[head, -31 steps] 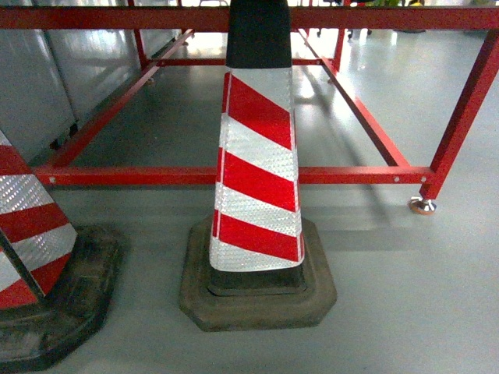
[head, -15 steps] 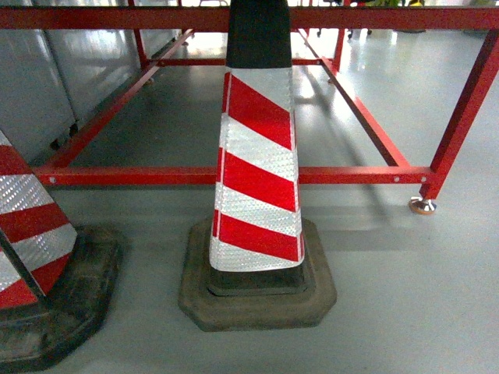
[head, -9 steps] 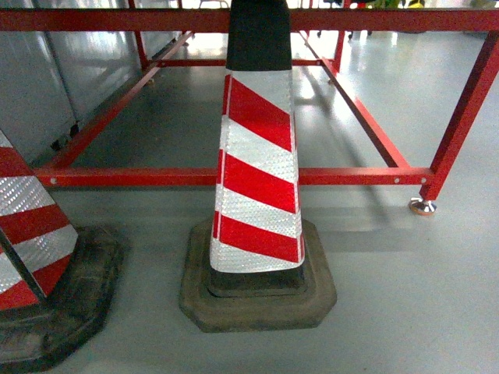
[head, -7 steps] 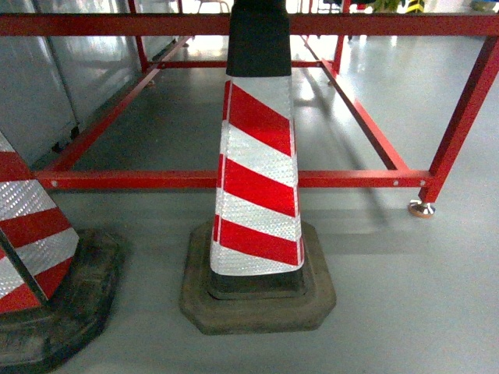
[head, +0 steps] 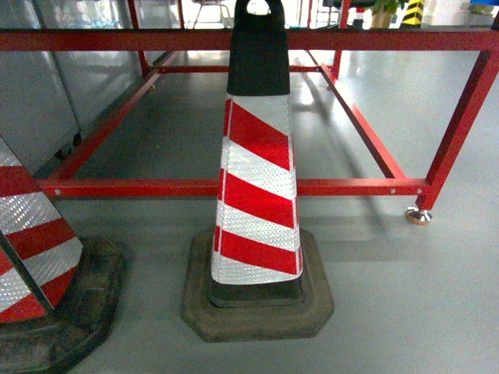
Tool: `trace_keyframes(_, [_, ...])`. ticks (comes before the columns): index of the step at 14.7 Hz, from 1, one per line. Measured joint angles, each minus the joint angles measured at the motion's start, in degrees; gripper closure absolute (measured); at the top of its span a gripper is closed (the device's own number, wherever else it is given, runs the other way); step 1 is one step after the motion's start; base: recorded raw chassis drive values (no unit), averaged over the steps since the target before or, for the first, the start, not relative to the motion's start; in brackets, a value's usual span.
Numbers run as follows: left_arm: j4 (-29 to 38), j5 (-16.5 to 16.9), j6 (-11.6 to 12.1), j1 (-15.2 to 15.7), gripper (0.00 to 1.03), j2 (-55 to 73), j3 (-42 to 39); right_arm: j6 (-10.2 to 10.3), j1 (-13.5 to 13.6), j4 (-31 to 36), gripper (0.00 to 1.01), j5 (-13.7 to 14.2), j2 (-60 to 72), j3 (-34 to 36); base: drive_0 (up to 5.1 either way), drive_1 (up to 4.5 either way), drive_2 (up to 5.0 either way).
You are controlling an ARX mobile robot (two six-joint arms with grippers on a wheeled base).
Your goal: Sort blue parts and orange caps into right shelf containers
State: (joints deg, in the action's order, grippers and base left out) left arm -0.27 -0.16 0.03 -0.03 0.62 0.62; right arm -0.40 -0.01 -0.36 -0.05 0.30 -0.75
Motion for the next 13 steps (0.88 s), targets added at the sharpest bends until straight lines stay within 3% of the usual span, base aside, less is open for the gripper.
trace_keyframes(13, [0.0,0.1,0.0,0.0,0.05,0.0,0.0,0.4,0.0,0.1,0.03,0.1,0.0,0.0,0.0,0.0,0.0])
